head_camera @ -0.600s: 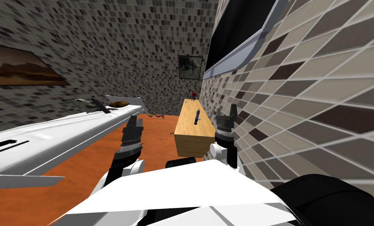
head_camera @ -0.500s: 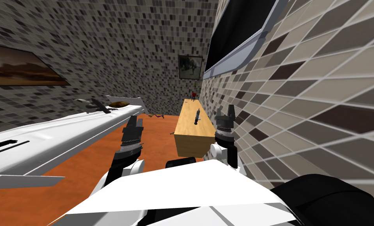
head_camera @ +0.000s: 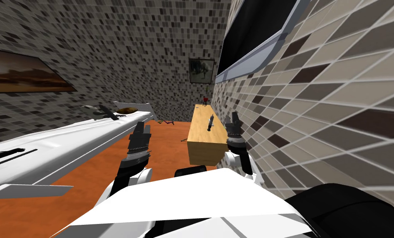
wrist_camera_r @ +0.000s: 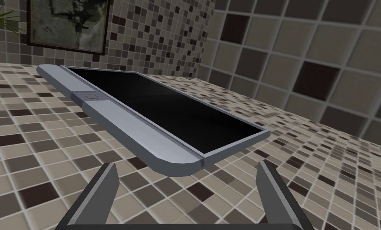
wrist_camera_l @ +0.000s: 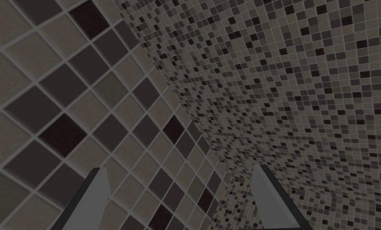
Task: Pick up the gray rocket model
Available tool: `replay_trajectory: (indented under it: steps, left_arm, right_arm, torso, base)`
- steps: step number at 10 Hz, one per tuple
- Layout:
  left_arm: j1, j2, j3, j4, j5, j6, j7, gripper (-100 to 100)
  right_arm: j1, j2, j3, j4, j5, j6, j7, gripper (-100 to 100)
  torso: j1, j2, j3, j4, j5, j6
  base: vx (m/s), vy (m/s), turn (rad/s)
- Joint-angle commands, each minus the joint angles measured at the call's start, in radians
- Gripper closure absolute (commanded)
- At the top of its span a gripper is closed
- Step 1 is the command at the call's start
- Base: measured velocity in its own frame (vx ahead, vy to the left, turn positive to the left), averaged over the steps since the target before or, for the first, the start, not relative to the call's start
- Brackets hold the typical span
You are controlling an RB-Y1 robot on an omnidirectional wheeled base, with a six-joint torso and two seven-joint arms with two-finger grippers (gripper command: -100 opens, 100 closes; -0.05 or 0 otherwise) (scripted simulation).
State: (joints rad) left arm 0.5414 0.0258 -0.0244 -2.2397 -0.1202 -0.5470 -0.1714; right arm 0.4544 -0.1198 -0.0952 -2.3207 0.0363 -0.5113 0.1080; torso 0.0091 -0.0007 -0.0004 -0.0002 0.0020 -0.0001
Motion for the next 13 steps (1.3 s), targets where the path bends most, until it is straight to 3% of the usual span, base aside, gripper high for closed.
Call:
replay_trajectory:
  steps: [1, 6, 8, 9, 13]
  left_arm:
    - [0.0, 0.0, 0.0, 0.0, 0.0, 0.0, 0.0, 0]
    - [0.0, 0.0, 0.0, 0.0, 0.0, 0.0, 0.0, 0]
    - [0.0, 0.0, 0.0, 0.0, 0.0, 0.0, 0.0, 0]
    - [0.0, 0.0, 0.0, 0.0, 0.0, 0.0, 0.0, 0]
    - [0.0, 0.0, 0.0, 0.0, 0.0, 0.0, 0.0, 0]
  right_arm:
    - [-0.001, -0.028, -0.019, 0.019, 0.041, 0.025, 0.003, -100]
    - [-0.013, -0.073, -0.095, 0.108, 0.194, 0.103, 0.014, -100]
    - [-0.018, -0.082, -0.129, 0.148, 0.257, 0.138, 0.02, -100]
    - [-0.018, -0.082, -0.129, 0.148, 0.269, 0.138, 0.02, -100]
    - [-0.026, -0.093, -0.2, 0.228, 0.402, 0.212, 0.036, -100]
  torso:
    - [0.0, 0.0, 0.0, 0.0, 0.0, 0.0]
    - [0.004, 0.001, 0.001, 0.0, 0.001, 0.0]
    - [0.005, 0.001, 0.0, 0.0, 0.001, 0.0]
    - [0.004, -0.001, 0.0, 0.0, 0.001, 0.0]
    - [0.003, -0.001, 0.0, 0.0, 0.001, 0.0]
  base:
    - [-0.007, 0.155, -0.002]
    - [-0.007, 0.195, 0.003]
    - [0.015, 0.214, 0.003]
    - [0.016, 0.114, -0.007]
    - [0.012, 0.16, 0.001]
